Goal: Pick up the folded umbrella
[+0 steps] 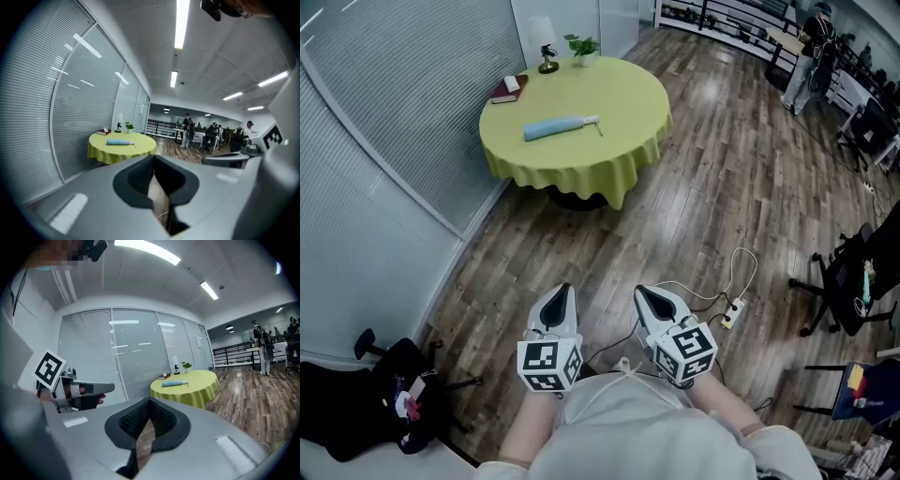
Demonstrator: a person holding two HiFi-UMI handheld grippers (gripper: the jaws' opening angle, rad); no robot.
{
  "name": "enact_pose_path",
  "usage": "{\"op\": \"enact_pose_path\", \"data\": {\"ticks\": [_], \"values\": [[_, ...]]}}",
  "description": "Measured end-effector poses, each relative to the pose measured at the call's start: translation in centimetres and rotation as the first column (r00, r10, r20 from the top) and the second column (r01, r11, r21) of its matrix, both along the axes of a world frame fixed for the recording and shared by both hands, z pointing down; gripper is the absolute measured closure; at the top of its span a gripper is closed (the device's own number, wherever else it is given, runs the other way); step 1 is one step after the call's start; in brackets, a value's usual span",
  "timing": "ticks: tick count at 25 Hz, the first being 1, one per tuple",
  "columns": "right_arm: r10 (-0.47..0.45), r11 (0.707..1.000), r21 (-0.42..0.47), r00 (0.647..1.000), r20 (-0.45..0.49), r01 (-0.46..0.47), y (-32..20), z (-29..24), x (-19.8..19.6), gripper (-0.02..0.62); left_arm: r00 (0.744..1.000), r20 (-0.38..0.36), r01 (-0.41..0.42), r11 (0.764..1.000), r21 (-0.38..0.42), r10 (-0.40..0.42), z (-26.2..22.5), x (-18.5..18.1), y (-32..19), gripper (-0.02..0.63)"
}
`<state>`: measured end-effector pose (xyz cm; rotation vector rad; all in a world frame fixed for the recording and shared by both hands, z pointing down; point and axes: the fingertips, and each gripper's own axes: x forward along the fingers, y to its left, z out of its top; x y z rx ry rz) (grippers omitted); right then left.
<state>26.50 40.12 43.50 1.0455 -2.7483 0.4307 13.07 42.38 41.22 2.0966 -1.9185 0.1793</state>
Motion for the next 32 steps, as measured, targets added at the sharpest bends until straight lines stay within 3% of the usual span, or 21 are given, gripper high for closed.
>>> {"op": "enact_pose_path", "data": {"ticks": [7, 13, 25, 32], "values": [[0.052, 0.998, -0.036, 0.998, 0.031, -0.050, -1.6, 1.2, 0.1, 0.597, 1.000, 0.006, -0.029, 0.999, -0.034, 0.029, 1.8, -0.7, -1.0, 0.600], [0.121, 0.991, -0.055, 0.993, 0.015, -0.120, -5.0, 1.5, -2.7, 0.595, 0.998, -0.024, -0.052, 0.998, -0.043, 0.051, 2.5, -4.8, -4.7, 0.600], [0.251, 0.966, -0.056, 0.967, -0.042, -0.253, -14.3, 1.2, -17.5, 0.595, 0.986, -0.086, -0.142, 0.990, -0.006, 0.141, 1.6, -20.2, -15.5, 0.600], [0.251, 0.965, -0.064, 0.966, -0.062, -0.255, -17.4, 1.6, -26.2, 0.595, 0.977, -0.125, -0.175, 0.984, 0.011, 0.175, 0.9, -28.4, -18.9, 0.600]]}}
